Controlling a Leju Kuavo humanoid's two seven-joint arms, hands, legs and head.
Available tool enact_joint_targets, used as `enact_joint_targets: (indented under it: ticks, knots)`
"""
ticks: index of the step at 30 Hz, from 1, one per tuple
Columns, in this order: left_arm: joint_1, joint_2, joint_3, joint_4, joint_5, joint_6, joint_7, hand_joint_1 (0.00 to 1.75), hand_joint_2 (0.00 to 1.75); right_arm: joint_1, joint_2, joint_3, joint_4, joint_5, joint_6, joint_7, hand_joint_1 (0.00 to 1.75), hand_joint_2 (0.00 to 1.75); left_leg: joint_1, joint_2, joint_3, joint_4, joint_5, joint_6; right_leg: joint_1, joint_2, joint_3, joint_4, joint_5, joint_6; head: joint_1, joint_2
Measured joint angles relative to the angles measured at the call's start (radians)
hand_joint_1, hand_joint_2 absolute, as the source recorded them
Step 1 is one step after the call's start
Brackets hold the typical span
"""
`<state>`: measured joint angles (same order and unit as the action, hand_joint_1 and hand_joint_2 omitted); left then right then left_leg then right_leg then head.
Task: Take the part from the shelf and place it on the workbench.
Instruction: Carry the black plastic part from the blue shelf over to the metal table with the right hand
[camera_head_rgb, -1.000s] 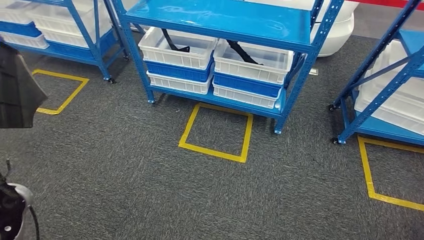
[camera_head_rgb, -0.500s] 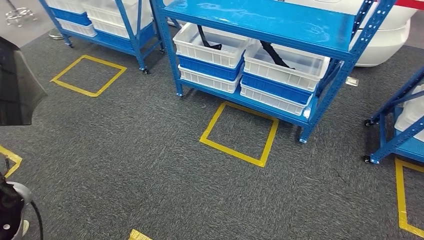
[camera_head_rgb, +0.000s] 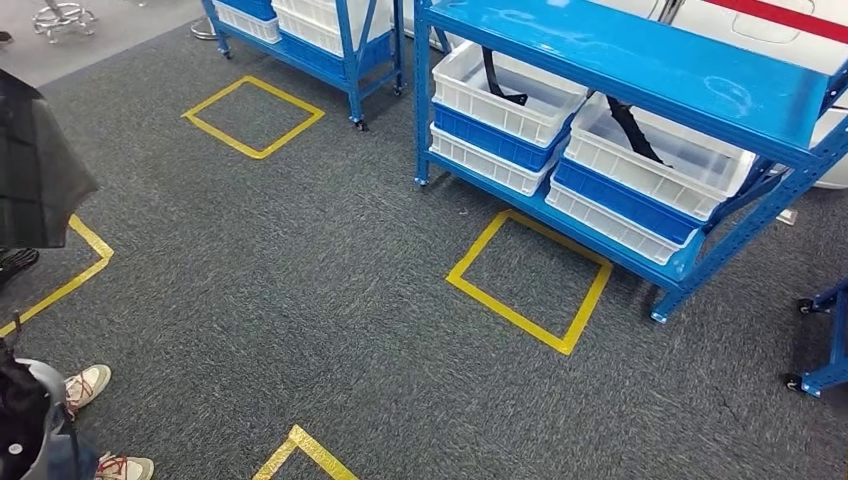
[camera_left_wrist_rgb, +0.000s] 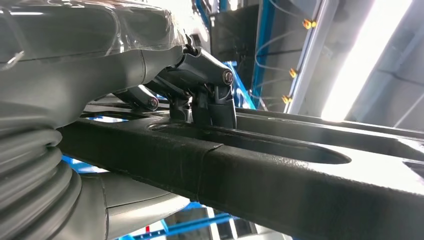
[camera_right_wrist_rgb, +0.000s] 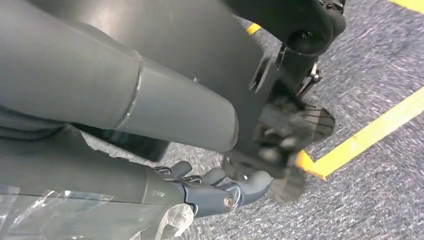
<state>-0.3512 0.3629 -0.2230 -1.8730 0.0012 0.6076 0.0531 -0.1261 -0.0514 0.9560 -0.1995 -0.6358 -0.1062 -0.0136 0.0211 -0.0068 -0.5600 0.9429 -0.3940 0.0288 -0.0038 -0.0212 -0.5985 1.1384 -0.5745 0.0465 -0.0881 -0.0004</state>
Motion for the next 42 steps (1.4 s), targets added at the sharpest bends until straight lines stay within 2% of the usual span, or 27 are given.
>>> enact_joint_targets:
  ticks: [1,2,3,5,6,8,9,11,13,15,17,18,19,21,22,24,26,28,30,32,33,34,35,37,39,41,42]
  knots:
    - [0.001,0.0,0.0,0.001,0.001,0.0,0.0,1.75,1.75,0.001,0.0,0.001,0.0,0.002,0.0,-0.001,0.0,0.0,-0.001,-0.011,-0.002,0.0,0.001,0.002,0.0,0.009,-0.034,0.07,-0.026,0.0,0.0,0.0]
    - [0.002,0.0,-0.001,0.002,0.001,0.0,-0.001,1.75,1.75,0.003,0.0,0.002,0.0,0.003,0.0,-0.001,0.0,0.0,-0.003,-0.024,-0.004,0.001,0.002,0.003,0.0,0.012,-0.055,0.112,-0.033,-0.002,0.0,0.0]
    - [0.003,0.0,0.0,0.004,0.002,0.0,-0.001,1.75,1.75,0.004,-0.001,0.003,0.0,0.003,0.0,-0.001,0.0,0.0,-0.004,-0.038,-0.004,0.001,0.003,0.004,0.001,0.014,-0.058,0.113,-0.019,-0.006,0.0,0.0]
    - [0.004,0.0,0.0,0.005,0.003,0.001,-0.003,1.75,1.75,0.006,-0.002,0.004,0.0,0.004,0.0,-0.002,0.0,0.0,-0.006,-0.066,-0.001,0.001,0.004,0.004,0.005,0.038,-0.008,0.0,0.055,-0.021,0.0,0.0]
    - [0.004,0.0,0.0,0.005,0.003,0.001,-0.005,1.75,1.75,0.007,-0.005,0.004,0.0,0.004,0.0,-0.002,0.0,0.0,-0.006,-0.078,-0.001,0.001,0.004,0.002,0.007,0.068,0.027,-0.075,0.09,-0.033,-0.001,0.0]
    - [0.004,0.0,0.0,0.006,0.004,0.0,-0.007,1.75,1.75,0.007,-0.011,0.005,0.001,0.004,0.0,-0.004,0.0,0.0,-0.001,-0.101,-0.004,0.0,0.007,-0.004,0.012,0.113,0.071,-0.174,0.124,-0.051,0.0,0.0]
    - [0.005,0.0,0.0,0.006,0.005,0.0,-0.008,1.75,1.75,0.005,-0.014,0.005,0.001,0.005,0.0,-0.005,0.0,0.0,0.003,-0.113,-0.008,-0.001,0.01,-0.01,0.014,0.117,0.078,-0.189,0.124,-0.056,0.001,0.0]
    - [0.008,0.0,0.002,0.007,0.006,0.0,-0.009,1.75,1.75,0.0,-0.013,0.005,0.0,0.005,-0.001,-0.007,0.0,0.0,0.005,-0.131,-0.014,-0.007,0.018,-0.023,0.013,0.089,0.086,-0.209,0.132,-0.059,0.002,0.0]
    - [0.004,0.003,0.005,0.008,0.006,-0.002,-0.011,1.75,1.75,-0.001,-0.012,0.005,0.0,0.006,-0.002,-0.01,0.0,0.0,0.001,-0.093,-0.034,0.025,-0.005,-0.033,0.003,0.054,0.097,-0.234,0.144,-0.057,-0.003,0.0]
    - [0.0,0.004,0.006,0.01,0.007,-0.006,-0.013,1.75,1.75,0.002,-0.012,0.005,0.0,0.007,-0.003,-0.012,0.0,0.0,0.003,-0.032,-0.09,0.139,-0.065,-0.045,-0.001,0.023,0.101,-0.244,0.148,-0.056,-0.009,0.0]
    - [0.003,0.004,0.006,0.012,0.008,-0.009,-0.013,1.75,1.75,0.004,-0.012,0.005,0.0,0.007,-0.003,-0.012,0.0,0.0,0.012,-0.011,-0.147,0.259,-0.106,-0.06,-0.002,-0.007,0.1,-0.244,0.146,-0.055,-0.009,0.0]
    - [0.004,0.004,0.006,0.013,0.009,-0.01,-0.013,1.75,1.75,0.004,-0.011,0.005,0.0,0.008,-0.003,-0.013,0.0,0.0,0.017,-0.006,-0.153,0.273,-0.102,-0.068,-0.003,-0.022,0.1,-0.242,0.144,-0.052,-0.009,0.0]
    - [0.004,0.004,0.006,0.014,0.009,-0.011,-0.013,1.75,1.75,0.004,-0.01,0.005,0.0,0.008,-0.003,-0.013,0.0,0.0,0.022,0.001,-0.136,0.243,-0.081,-0.076,-0.006,-0.035,0.1,-0.239,0.141,-0.047,-0.009,0.0]
    - [0.002,0.004,0.006,0.015,0.009,-0.012,-0.013,1.75,1.75,0.003,-0.01,0.005,0.0,0.008,-0.003,-0.015,0.0,0.0,0.029,0.044,-0.062,0.105,-0.022,-0.091,-0.011,-0.058,0.1,-0.224,0.13,-0.03,-0.009,0.0]
    - [0.0,0.004,0.006,0.015,0.009,-0.013,-0.013,1.75,1.75,0.003,-0.011,0.005,0.0,0.008,-0.003,-0.016,0.0,0.0,0.029,0.064,-0.032,0.049,-0.002,-0.089,-0.01,-0.067,0.099,-0.214,0.121,-0.019,-0.008,0.0]
    - [-0.003,0.004,0.007,0.017,0.009,-0.014,-0.013,1.75,1.75,0.001,-0.013,0.006,0.0,0.008,-0.003,-0.022,0.0,0.0,0.025,0.079,-0.015,0.009,0.007,-0.068,-0.005,-0.084,0.1,-0.202,0.109,-0.003,-0.006,0.0]
    - [-0.004,0.004,0.007,0.018,0.009,-0.014,-0.013,1.75,1.75,-0.003,-0.012,0.006,0.0,0.008,-0.003,-0.026,0.0,0.0,0.02,0.053,-0.022,0.013,0.01,-0.042,-0.007,-0.101,0.104,-0.203,0.104,0.007,-0.004,0.0]
    - [-0.009,0.004,0.008,0.019,0.009,-0.015,-0.014,1.75,1.75,-0.003,-0.012,0.007,0.0,0.008,-0.003,-0.027,0.0,0.0,0.021,0.03,-0.026,0.011,0.015,-0.027,-0.014,-0.072,0.093,-0.168,0.072,0.012,-0.003,0.0]
    - [-0.012,0.004,0.007,0.019,0.009,-0.017,-0.015,1.75,1.75,-0.002,-0.011,0.008,0.0,0.008,-0.003,-0.028,0.0,0.0,0.021,0.007,-0.029,0.01,0.019,-0.018,-0.016,-0.013,0.041,-0.047,0.0,0.012,-0.001,0.0]
    - [-0.013,0.004,0.005,0.021,0.009,-0.02,-0.015,1.75,1.75,0.001,-0.011,0.012,0.0,0.008,-0.003,-0.029,0.0,0.0,0.016,-0.018,-0.031,0.01,0.02,-0.013,-0.013,0.01,-0.024,0.088,-0.052,0.008,0.0,0.0]
    - [-0.013,0.004,0.004,0.022,0.009,-0.022,-0.015,1.75,1.75,0.003,-0.011,0.014,0.0,0.008,-0.003,-0.029,0.0,0.0,0.012,-0.033,-0.032,0.01,0.021,-0.012,-0.012,0.013,-0.038,0.112,-0.05,0.004,0.0,0.0]
    - [-0.013,0.004,0.003,0.023,0.009,-0.023,-0.015,1.75,1.75,0.004,-0.011,0.016,0.0,0.008,-0.003,-0.029,0.0,0.0,0.01,-0.048,-0.032,0.01,0.021,-0.011,-0.01,0.016,-0.034,0.095,-0.027,-0.002,0.0,0.0]
    - [-0.013,0.004,0.003,0.023,0.009,-0.025,-0.015,1.75,1.75,0.004,-0.01,0.018,0.0,0.008,-0.003,-0.029,0.0,0.0,0.008,-0.063,-0.032,0.01,0.021,-0.011,-0.009,0.025,-0.012,0.04,0.01,-0.009,0.0,0.0]
    - [-0.015,0.004,0.003,0.023,0.008,-0.025,-0.015,1.75,1.75,0.006,-0.011,0.019,0.0,0.008,-0.003,-0.03,0.0,0.0,0.006,-0.091,-0.033,0.011,0.023,-0.014,-0.007,0.081,0.046,-0.103,0.081,-0.023,0.0,0.0]
    - [-0.018,0.004,0.002,0.024,0.008,-0.025,-0.015,1.75,1.75,0.005,-0.01,0.02,0.0,0.008,-0.003,-0.03,0.0,0.0,0.007,-0.115,-0.04,0.012,0.028,-0.023,-0.004,0.123,0.072,-0.171,0.106,-0.029,0.0,0.0]
    - [-0.019,0.004,0.002,0.025,0.008,-0.025,-0.015,1.75,1.75,0.002,-0.008,0.021,0.0,0.008,-0.003,-0.031,0.0,0.0,0.012,-0.14,-0.048,0.008,0.036,-0.036,-0.002,0.105,0.073,-0.177,0.108,-0.031,0.0,0.0]
    - [-0.019,0.005,0.002,0.025,0.008,-0.025,-0.015,1.75,1.75,-0.001,-0.007,0.021,0.0,0.008,-0.003,-0.031,0.0,0.0,0.012,-0.137,-0.054,0.012,0.034,-0.041,-0.003,0.089,0.074,-0.181,0.112,-0.035,-0.001,0.0]
